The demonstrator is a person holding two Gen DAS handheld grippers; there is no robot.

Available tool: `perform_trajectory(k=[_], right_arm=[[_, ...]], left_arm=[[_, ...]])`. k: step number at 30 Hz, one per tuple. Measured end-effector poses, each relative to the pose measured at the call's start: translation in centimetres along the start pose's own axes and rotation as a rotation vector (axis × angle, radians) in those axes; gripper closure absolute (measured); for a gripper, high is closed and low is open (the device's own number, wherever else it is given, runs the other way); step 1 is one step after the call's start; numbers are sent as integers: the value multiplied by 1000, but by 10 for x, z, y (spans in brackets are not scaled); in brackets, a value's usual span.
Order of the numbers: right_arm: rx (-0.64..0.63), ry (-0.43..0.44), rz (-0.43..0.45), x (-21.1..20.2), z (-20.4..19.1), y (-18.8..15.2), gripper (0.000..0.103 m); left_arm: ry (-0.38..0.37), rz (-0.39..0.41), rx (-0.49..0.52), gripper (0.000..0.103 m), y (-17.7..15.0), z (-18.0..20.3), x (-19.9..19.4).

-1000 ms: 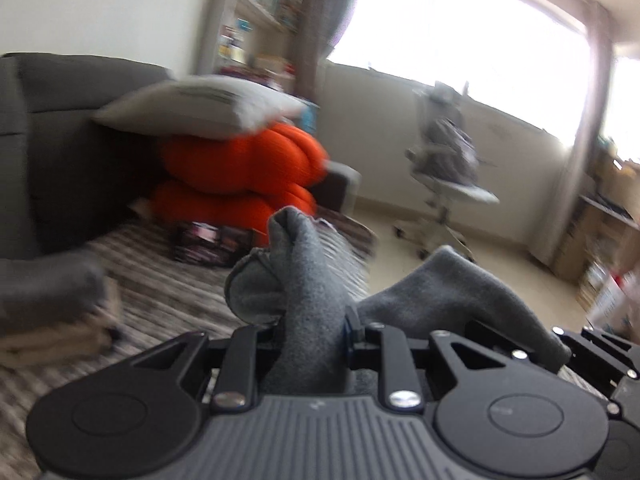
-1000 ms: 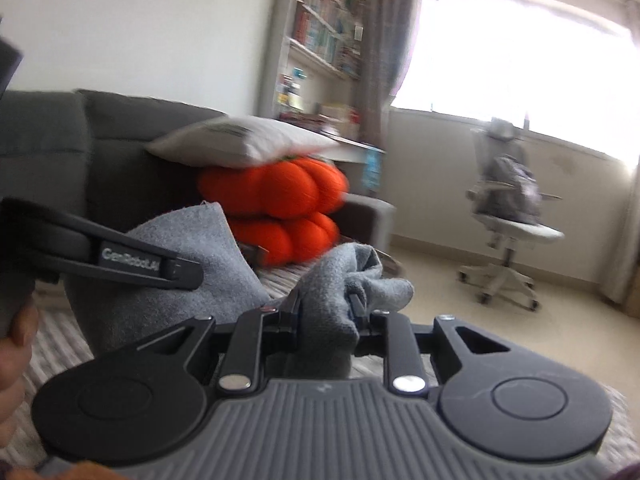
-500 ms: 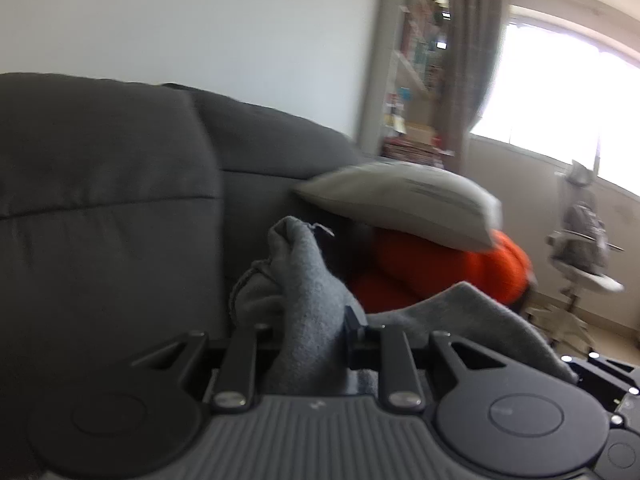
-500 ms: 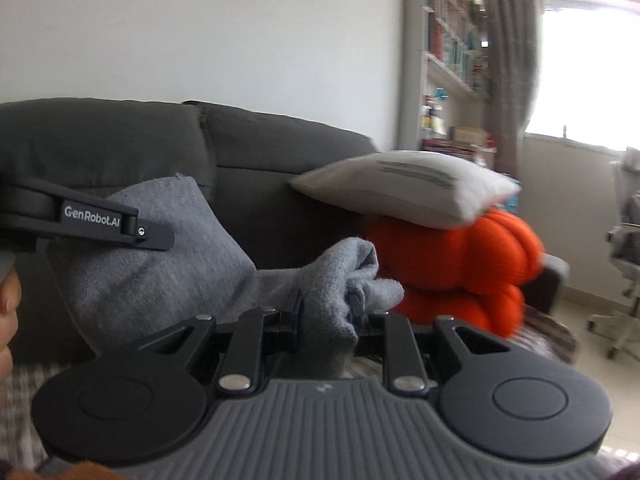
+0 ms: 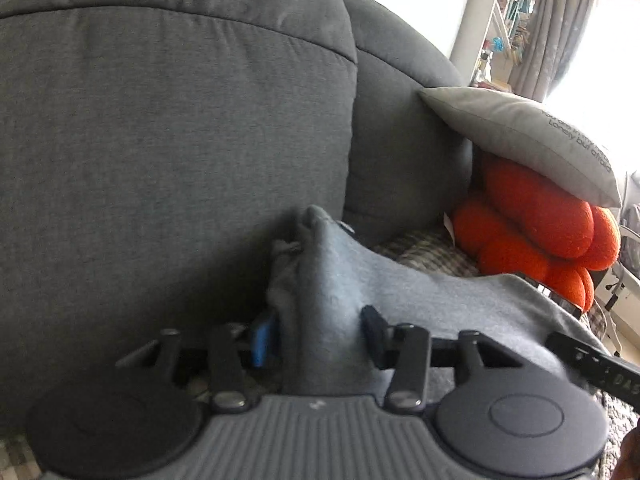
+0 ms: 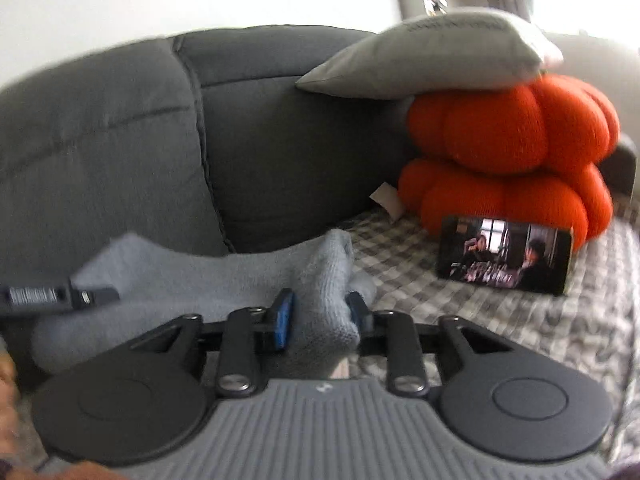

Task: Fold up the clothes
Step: 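Carry the sweatshirt with both grippers onto the stack of folded clothes, then open both grippers and pull them back from the clothes stack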

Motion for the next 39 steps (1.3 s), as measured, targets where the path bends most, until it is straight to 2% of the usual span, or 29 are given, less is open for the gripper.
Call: perform_trajectory(k=[3,4,7,11,13,14,18,21,23,25,27,31,35,37,39], right_arm=[[-65,-38,22,-19,-5,-2,53],[-85,-52,33,-24,-7,-2,45],[-85,-67,53,-38,-1,1,36],[11,2,14,-45,10,-3,35],[50,68,-24,-49,12,-9,34],[57,100,-42,-49,11,-11,34],[39,186,-83,-59,3,-24,32],[1,232,-114,-60,-6,-30,32],[-44,248,-131,-58,-12,-34,30],[-84,264,-143,-57,-17,-38,28],[-112,283,-145,-55,-20,-43,23],[-149,286,-128,-48,-21,-57,6],[-216,279,-159,-38,-23,-78,4],[-255,250,-140,-37,-24,-82,0],[-241,235,-131,-38,-23,-83,0]], left_arm=[[13,16,-9,53,4,-3,-10],[25,22,-15,51,6,-6,-13],[64,8,-39,41,10,-17,-18],[137,5,-43,38,6,-18,-45],[169,28,-22,24,-1,-9,-68],[186,47,-19,22,-5,-5,-79],[251,82,7,20,-22,14,-107],[262,55,29,17,-33,29,-105],[300,56,48,13,-41,36,-105],[333,54,77,6,-47,43,-104],[336,33,110,5,-52,50,-99],[365,33,164,2,-60,58,-94],[381,29,190,1,-68,61,-88],[392,22,202,1,-72,63,-85],[404,15,214,1,-76,65,-82]])
Point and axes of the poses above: each gripper's, at about its wrist camera, not at the fingertips, and x roughly the way its jaws point, z to its right, y to its top, the point moved 4 cm from there along x, roughly the way its jaws point, and after that the axes turned 9 degrees about x, right-handed, at the moved point
